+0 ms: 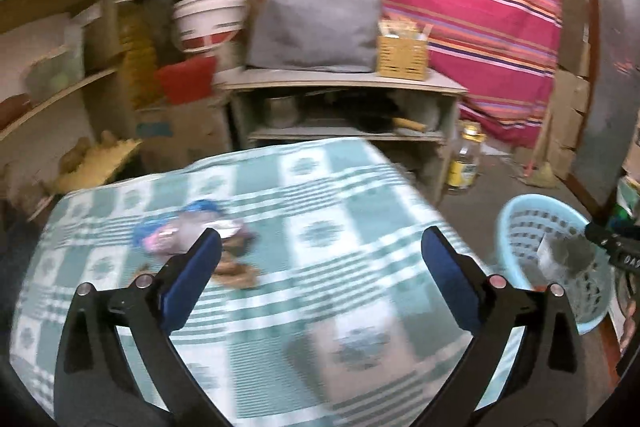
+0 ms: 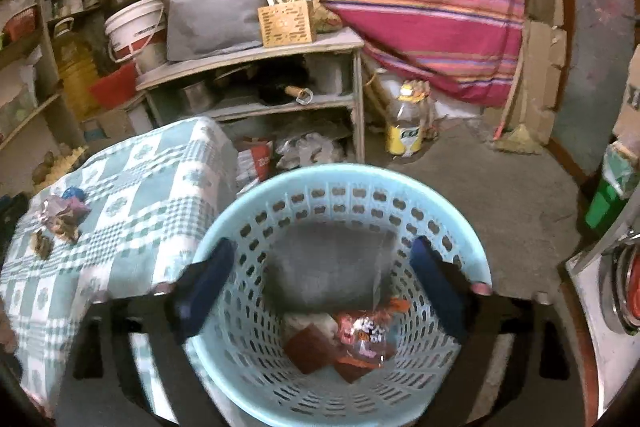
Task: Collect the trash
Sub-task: 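Move both tools back over the table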
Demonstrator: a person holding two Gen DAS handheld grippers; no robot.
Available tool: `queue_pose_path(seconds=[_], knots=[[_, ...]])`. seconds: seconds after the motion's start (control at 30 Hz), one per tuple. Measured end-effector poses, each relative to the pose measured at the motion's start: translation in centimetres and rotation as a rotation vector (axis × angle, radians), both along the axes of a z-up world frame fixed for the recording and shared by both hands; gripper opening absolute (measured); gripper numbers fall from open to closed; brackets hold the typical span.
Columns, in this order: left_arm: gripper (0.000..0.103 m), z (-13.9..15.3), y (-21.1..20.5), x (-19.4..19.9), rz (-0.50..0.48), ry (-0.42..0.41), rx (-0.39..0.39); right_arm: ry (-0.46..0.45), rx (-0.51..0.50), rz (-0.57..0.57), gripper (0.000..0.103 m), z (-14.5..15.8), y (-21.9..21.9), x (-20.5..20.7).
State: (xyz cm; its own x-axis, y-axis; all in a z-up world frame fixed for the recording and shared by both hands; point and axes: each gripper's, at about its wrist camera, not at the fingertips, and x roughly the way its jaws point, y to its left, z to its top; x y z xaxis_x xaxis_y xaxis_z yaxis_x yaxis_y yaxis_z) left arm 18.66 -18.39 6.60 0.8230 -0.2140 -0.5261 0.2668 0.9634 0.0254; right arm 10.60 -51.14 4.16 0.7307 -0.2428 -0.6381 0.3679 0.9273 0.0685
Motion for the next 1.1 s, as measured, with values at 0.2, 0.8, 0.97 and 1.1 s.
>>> queue_pose_path(seconds=[0.2,0.8,0.97,1.1], knots=[[0.097,0.0,6.3,0.4,0.081,0.009,-0.014,-0.039,-0.027,0.028,0.093,1.8,4.8,1.5],[0.097,-6.1,17.0,4.3,0.22,0.137,-0.01,0.037,-0.046,0.279,0.094,-1.1,20.4,8.9],[0.097,-7.9,17.8,5.5,0.235,0.181,0.001,0.06,-0.029,0.295,0.094,-2.8,21.3,10.2],[0.097,-8.2,17.8,6.0,0.225,0.189,0.01,0.08,-0.015,0.288,0.094,-3.9,21.1,11.2]])
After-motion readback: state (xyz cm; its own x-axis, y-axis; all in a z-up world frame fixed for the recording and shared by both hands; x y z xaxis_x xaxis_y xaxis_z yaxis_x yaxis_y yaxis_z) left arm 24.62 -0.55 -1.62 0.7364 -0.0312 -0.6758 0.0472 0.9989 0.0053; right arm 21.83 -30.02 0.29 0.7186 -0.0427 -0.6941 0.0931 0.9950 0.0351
